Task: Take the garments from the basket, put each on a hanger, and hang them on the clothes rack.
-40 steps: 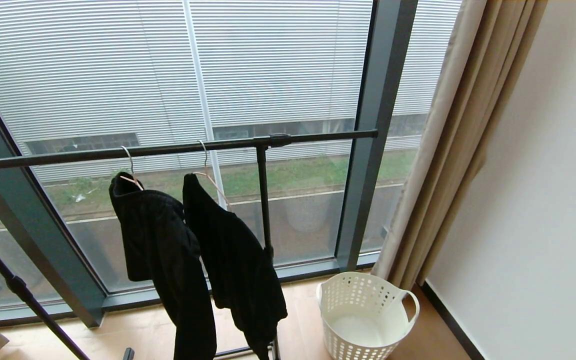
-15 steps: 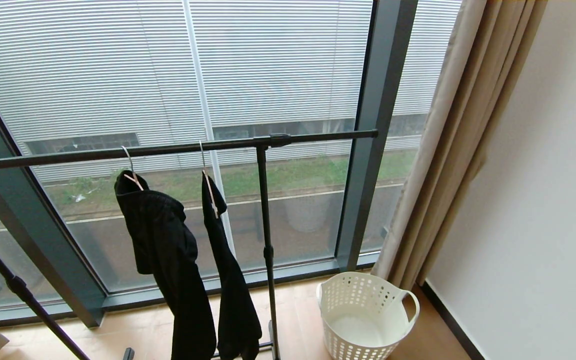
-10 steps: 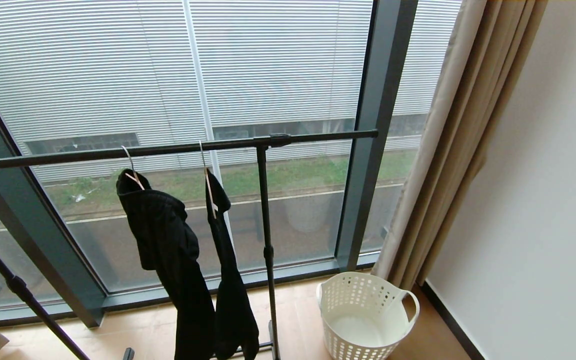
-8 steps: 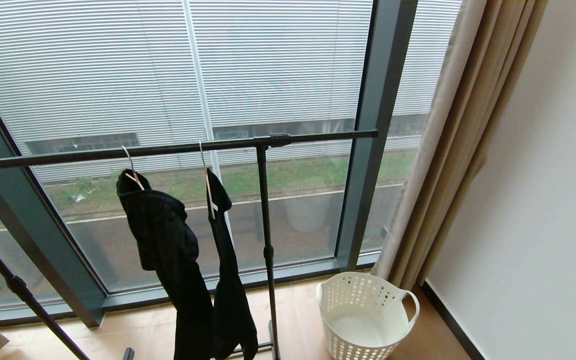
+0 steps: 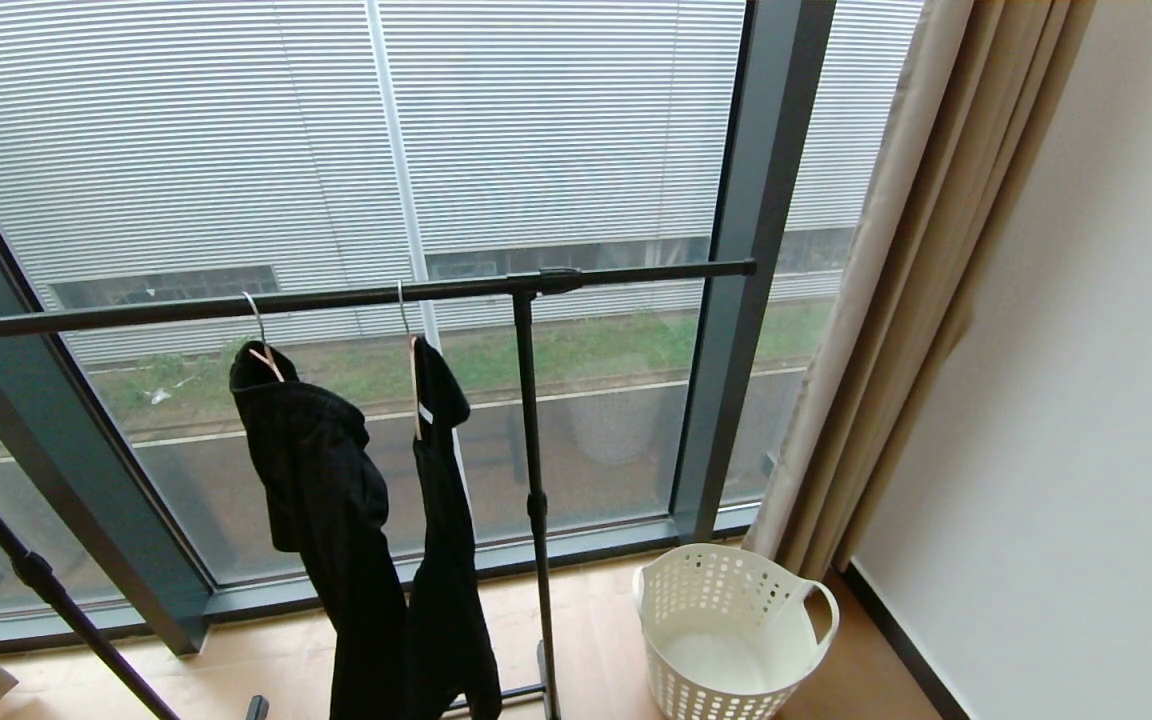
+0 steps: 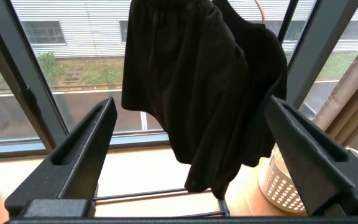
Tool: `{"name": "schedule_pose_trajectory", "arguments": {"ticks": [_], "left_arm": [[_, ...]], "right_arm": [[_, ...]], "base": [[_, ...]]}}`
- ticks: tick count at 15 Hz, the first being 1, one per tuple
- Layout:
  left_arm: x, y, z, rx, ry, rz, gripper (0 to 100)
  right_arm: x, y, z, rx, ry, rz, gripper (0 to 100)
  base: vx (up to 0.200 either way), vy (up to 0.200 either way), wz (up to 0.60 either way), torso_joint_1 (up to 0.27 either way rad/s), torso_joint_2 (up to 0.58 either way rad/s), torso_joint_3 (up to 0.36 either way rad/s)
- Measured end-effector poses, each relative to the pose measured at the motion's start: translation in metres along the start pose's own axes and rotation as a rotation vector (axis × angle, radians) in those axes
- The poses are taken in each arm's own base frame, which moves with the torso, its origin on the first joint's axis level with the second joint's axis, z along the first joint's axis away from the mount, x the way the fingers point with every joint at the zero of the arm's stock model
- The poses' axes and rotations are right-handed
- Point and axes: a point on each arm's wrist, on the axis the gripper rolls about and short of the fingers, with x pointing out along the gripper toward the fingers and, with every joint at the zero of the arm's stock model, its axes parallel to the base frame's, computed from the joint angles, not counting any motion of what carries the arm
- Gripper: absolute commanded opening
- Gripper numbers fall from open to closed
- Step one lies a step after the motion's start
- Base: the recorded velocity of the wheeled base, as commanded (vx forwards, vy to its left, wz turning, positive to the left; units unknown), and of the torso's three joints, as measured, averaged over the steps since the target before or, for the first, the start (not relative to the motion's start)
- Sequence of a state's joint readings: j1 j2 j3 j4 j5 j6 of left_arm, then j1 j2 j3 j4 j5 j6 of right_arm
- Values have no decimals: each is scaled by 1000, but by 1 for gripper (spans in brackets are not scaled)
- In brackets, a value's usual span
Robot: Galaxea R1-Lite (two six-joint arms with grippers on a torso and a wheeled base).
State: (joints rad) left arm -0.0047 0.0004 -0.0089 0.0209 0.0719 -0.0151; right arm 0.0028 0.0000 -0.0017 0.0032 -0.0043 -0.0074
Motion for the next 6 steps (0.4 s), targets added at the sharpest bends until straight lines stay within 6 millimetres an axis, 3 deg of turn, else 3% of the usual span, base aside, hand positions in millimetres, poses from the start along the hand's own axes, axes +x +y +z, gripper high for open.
{"name": "schedule_pose_trajectory", "arguments": {"ticks": [6], "left_arm": [[0,0,0,0,0,0,100]], "right_arm": [[0,0,0,-1,0,1,100]], "base": [[0,0,0,0,0,0]]}}
